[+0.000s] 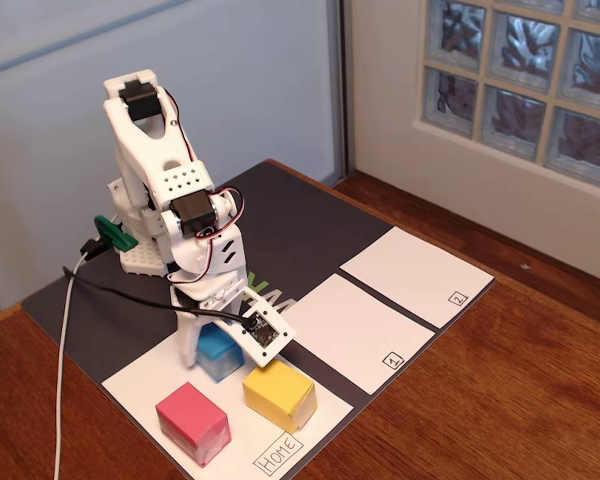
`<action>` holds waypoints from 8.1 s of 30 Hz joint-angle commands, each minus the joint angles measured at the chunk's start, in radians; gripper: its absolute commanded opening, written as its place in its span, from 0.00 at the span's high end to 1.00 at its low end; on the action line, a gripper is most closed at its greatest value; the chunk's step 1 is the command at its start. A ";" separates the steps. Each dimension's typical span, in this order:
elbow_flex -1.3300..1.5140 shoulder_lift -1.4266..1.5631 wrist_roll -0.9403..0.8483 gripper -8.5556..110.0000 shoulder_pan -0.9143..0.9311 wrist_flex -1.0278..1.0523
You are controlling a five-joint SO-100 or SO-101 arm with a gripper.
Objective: Move box blue to zone 2
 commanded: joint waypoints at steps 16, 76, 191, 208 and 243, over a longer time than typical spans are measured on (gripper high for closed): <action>-0.005 0.179 -0.009 0.93 -0.003 0.069; -0.686 -0.069 0.811 0.93 -0.881 0.676; -0.992 -0.601 0.807 0.56 -0.913 0.130; -1.051 -0.528 0.784 0.55 -0.945 0.147; -0.466 0.084 0.647 0.93 -0.640 0.302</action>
